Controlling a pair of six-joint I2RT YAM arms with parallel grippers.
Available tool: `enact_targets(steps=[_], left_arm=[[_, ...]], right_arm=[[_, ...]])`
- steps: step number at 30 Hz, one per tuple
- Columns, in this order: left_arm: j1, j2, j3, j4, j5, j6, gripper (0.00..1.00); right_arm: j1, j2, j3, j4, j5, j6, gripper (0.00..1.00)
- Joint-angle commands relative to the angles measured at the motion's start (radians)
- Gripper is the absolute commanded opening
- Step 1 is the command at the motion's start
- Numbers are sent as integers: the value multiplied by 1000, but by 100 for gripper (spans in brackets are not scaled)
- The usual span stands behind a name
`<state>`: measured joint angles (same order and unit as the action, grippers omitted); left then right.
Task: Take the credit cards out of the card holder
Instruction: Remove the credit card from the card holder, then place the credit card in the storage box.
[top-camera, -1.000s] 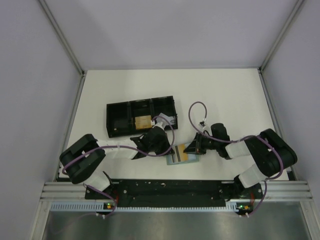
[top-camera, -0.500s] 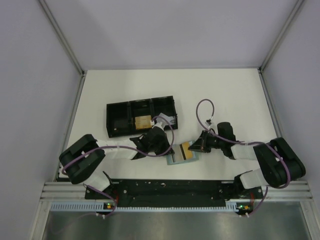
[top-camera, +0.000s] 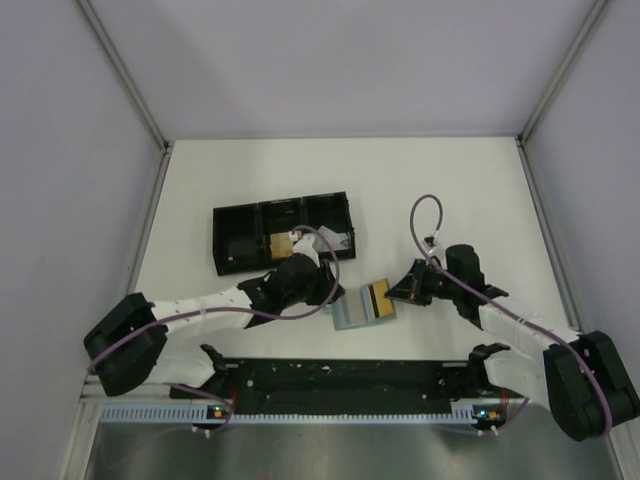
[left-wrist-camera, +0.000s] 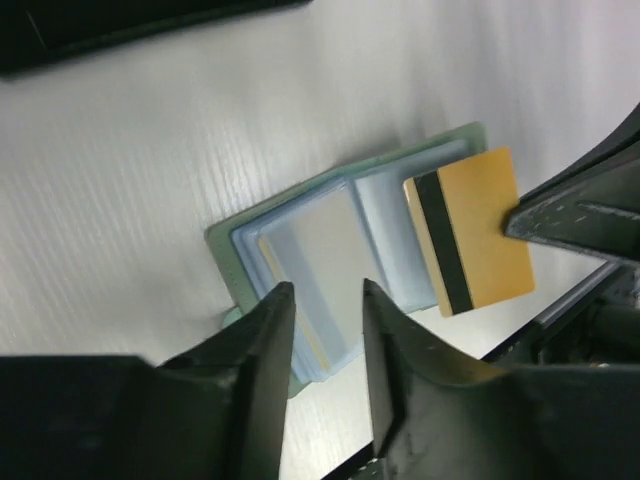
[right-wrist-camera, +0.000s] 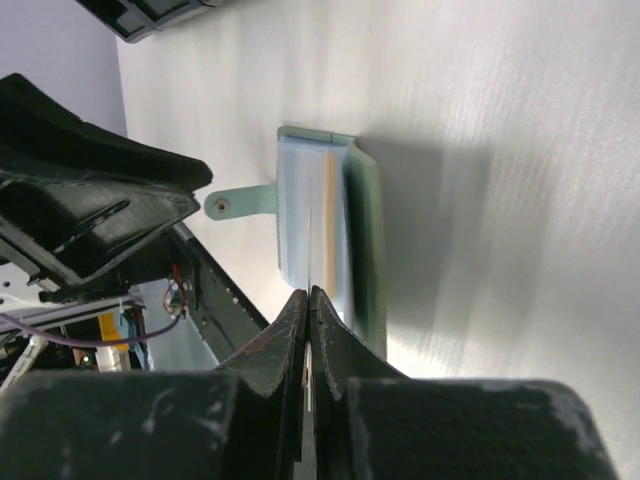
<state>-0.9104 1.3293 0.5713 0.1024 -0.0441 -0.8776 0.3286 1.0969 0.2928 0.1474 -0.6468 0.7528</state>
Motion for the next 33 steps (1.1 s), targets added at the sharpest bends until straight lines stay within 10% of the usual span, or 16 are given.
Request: enact_targets(steps=[1, 5, 13, 27, 33], left_arm=[[-65, -146, 12, 69, -146, 259, 48], [-211, -190, 47, 106, -304, 523, 78], [-442, -84, 124, 198, -525, 869, 84], [-608, 251, 306, 321, -734, 1164, 72], [-610, 317, 346, 304, -816, 1180, 49]], right_arm=[[-13, -109, 57, -57, 13, 86, 0], [-10, -163, 75, -123, 67, 169, 0], [18, -249, 111, -223, 136, 255, 0], [53, -328, 140, -262, 171, 327, 0], [55, -345, 140, -269, 174, 338, 0]])
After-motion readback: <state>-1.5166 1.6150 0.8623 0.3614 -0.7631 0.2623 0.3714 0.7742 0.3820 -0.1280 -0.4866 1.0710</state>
